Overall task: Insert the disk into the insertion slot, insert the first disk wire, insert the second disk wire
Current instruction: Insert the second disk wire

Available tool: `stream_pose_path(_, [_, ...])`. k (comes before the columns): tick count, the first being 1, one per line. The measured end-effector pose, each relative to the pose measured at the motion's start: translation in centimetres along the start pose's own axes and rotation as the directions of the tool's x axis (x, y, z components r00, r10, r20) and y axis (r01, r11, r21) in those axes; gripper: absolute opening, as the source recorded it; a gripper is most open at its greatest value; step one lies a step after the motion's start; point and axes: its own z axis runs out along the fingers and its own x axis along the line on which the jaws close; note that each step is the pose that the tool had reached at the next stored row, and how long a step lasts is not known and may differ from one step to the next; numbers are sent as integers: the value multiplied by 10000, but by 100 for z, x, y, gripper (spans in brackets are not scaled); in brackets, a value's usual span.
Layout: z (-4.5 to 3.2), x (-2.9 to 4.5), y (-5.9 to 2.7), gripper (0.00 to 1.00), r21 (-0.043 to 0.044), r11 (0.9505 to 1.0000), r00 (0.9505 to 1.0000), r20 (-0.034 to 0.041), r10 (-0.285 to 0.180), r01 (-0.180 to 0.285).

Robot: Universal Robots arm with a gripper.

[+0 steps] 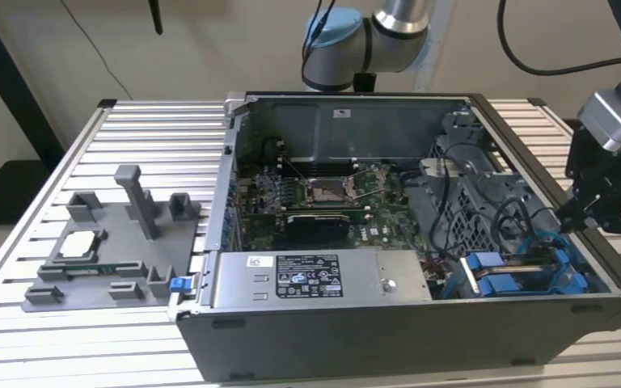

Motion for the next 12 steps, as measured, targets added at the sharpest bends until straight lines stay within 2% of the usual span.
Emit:
stream_pose_path(8, [43,19,-5,100,27,9999,9999,16,136,-136])
stream_pose_path(9, [44,20,-5,0,30,9999,9999,31,154,-154])
stream_pose_path(12, [46,23,-4,0,34,9999,9998,46,168,-168])
